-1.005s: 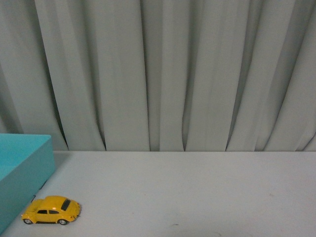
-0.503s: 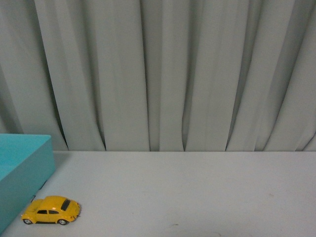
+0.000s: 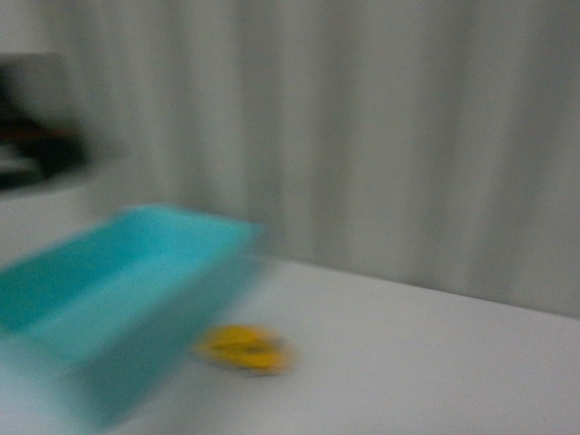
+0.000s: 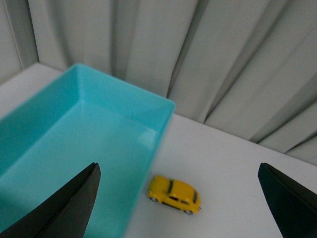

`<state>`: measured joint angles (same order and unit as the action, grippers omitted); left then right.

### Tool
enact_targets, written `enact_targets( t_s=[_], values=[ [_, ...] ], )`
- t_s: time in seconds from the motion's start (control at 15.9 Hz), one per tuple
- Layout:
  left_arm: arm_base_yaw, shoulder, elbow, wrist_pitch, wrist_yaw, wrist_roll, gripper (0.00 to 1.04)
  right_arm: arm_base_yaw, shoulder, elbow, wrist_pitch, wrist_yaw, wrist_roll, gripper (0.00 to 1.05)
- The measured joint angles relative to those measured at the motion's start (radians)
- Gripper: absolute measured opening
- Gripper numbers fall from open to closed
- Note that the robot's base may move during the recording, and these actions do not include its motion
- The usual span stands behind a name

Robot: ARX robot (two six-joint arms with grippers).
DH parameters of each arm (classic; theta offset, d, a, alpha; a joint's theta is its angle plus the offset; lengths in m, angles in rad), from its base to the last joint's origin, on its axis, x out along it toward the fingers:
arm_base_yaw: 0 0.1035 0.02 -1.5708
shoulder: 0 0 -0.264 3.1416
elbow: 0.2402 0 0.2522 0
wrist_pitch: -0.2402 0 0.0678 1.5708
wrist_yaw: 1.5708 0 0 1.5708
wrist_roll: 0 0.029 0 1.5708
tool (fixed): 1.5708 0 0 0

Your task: Wind up and store yellow beetle toy

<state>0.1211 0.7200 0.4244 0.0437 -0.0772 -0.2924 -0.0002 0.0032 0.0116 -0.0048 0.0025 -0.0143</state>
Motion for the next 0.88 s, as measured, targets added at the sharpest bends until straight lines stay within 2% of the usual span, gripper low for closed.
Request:
enact_targets(
  t_s=[0.13, 0.25, 0.31, 0.38, 0.44, 0.57, 0.75, 0.88],
  values=[
    [0.048, 0.274, 0.138, 0.145, 0.075, 0.158, 0.98, 0.000, 0.000, 0.000, 0.001, -0.002, 0.000, 0.98],
    [0.039, 0.505, 0.285, 0.190, 0.118, 0.329, 0.98, 0.000, 0.000, 0.000, 0.001, -0.002, 0.000, 0.98],
    [0.020, 0.583, 0.344, 0.172, 0.184, 0.419, 0.98, 0.000, 0.000, 0.000, 0.000, -0.002, 0.000, 0.98],
    [-0.019, 0.719, 0.478, 0.047, 0.315, 0.700, 0.98, 0.000, 0.000, 0.000, 0.001, -0.002, 0.000, 0.98],
    [-0.042, 0.780, 0.582, -0.091, 0.379, 0.870, 0.98, 0.000, 0.000, 0.000, 0.001, -0.002, 0.000, 0.98],
    [-0.084, 0.874, 0.759, -0.326, 0.365, 1.201, 0.98, 0.000, 0.000, 0.000, 0.001, -0.002, 0.000, 0.98],
    [-0.150, 1.003, 0.937, -0.599, 0.299, 1.553, 0.98, 0.000, 0.000, 0.000, 0.001, -0.002, 0.000, 0.98],
    [-0.180, 1.076, 1.027, -0.723, 0.241, 1.716, 0.98, 0.000, 0.000, 0.000, 0.001, -0.002, 0.000, 0.98]
  ],
)
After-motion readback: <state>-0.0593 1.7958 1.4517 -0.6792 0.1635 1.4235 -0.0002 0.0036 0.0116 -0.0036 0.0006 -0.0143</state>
